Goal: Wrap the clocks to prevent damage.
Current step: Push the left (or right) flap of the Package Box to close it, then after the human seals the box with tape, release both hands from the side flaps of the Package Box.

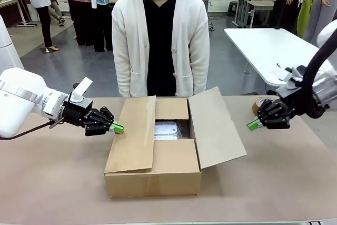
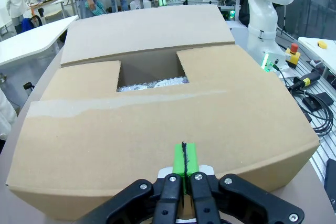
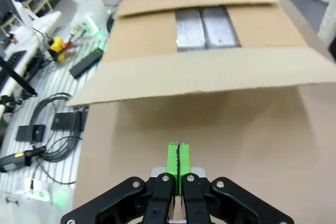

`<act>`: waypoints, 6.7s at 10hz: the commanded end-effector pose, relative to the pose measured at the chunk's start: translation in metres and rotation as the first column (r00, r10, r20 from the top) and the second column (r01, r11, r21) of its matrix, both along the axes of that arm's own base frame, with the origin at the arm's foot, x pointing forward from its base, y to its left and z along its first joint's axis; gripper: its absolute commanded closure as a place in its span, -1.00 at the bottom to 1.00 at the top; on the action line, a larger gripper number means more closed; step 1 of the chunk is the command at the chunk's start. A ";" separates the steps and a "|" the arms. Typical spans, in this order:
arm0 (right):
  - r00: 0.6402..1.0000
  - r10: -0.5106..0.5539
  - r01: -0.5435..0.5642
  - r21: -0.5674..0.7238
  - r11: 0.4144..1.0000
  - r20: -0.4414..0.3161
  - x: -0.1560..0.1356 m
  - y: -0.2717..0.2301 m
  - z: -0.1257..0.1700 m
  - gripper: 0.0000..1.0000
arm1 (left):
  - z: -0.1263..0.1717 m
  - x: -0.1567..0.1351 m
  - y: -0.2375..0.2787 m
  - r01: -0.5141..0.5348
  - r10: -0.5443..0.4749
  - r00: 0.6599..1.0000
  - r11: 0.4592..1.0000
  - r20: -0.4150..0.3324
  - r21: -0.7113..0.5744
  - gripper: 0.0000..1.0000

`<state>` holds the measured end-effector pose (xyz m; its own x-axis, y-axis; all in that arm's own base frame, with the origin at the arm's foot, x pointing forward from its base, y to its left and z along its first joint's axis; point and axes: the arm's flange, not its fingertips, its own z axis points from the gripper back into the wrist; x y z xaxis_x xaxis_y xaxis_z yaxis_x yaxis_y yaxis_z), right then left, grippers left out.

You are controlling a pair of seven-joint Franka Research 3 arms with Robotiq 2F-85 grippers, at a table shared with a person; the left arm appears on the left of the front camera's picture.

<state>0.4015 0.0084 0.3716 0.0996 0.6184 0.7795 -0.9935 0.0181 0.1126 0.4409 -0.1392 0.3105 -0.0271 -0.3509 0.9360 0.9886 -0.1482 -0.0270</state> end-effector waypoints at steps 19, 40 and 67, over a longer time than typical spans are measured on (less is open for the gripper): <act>0.990 0.143 -0.144 0.114 0.983 0.018 0.029 0.158 -0.004 0.98 | -0.004 -0.001 -0.001 -0.003 0.003 1.000 1.000 0.005 0.009 0.99; 0.985 0.167 -0.167 0.018 0.986 -0.045 0.053 0.196 -0.047 0.98 | -0.004 -0.001 -0.001 -0.003 0.003 1.000 1.000 0.005 0.009 0.99; 0.984 0.172 -0.169 0.064 0.984 -0.045 0.050 0.192 -0.032 0.98 | -0.004 -0.001 -0.001 -0.003 0.003 1.000 1.000 0.005 0.009 0.99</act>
<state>0.4512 0.2004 0.3434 0.0329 0.5787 0.8149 -0.9746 -0.1620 0.1544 0.4409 -0.1393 0.3105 -0.0271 -0.3509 0.9360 0.9886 -0.1484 -0.0270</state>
